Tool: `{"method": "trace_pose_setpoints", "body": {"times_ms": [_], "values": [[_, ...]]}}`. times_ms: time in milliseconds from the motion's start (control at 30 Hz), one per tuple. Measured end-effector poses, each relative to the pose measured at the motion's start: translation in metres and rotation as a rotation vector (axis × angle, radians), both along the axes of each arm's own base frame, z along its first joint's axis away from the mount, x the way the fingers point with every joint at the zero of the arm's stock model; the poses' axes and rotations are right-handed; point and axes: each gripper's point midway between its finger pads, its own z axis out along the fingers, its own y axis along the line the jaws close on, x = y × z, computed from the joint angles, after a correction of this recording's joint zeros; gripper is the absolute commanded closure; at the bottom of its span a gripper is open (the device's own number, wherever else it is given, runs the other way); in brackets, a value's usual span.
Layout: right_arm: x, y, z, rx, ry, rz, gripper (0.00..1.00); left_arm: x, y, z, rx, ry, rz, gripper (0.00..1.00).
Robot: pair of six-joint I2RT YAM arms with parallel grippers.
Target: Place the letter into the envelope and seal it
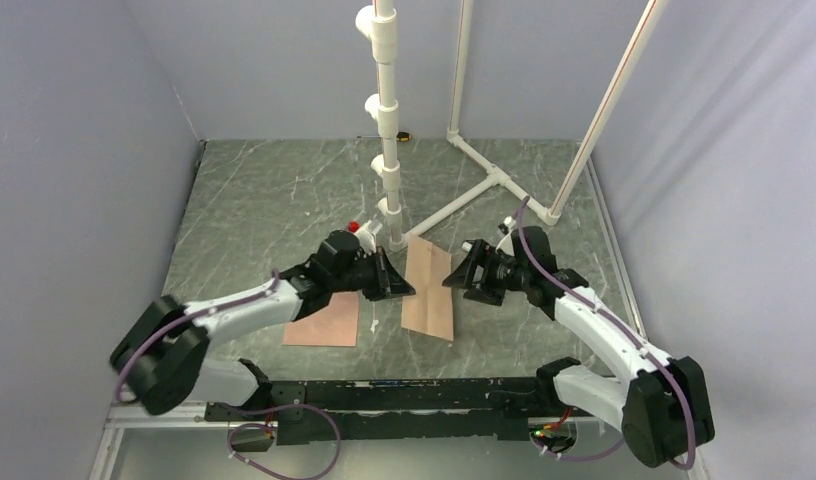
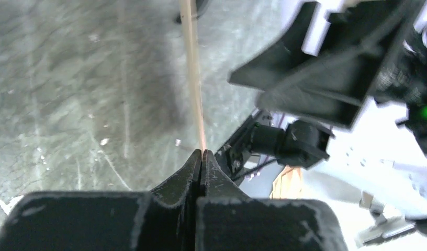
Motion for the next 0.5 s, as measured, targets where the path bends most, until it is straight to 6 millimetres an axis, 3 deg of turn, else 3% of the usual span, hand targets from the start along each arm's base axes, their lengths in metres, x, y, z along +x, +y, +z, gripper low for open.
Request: {"method": "trace_pose_setpoints", "body": {"times_ms": [133, 233, 300, 367, 500], "values": [[0.015, 0.002, 0.034, 0.023, -0.110, -0.016, 0.01, -0.012, 0.007, 0.061, -0.070, -0.184, -0.081, 0.98], [0.021, 0.000, 0.061, 0.041, -0.199, -0.038, 0.00, -0.020, 0.008, 0.092, -0.087, -0.260, -0.150, 0.98], [0.024, 0.000, 0.089, 0.072, -0.281, -0.054, 0.00, -0.024, 0.007, 0.114, -0.096, -0.304, -0.197, 0.98], [0.026, 0.001, 0.122, 0.115, -0.372, -0.058, 0.02, -0.028, 0.006, 0.137, -0.115, -0.347, -0.238, 0.98], [0.024, 0.005, 0.192, 0.219, -0.564, -0.043, 0.21, -0.036, 0.004, 0.187, -0.173, -0.426, -0.300, 0.97]]}}
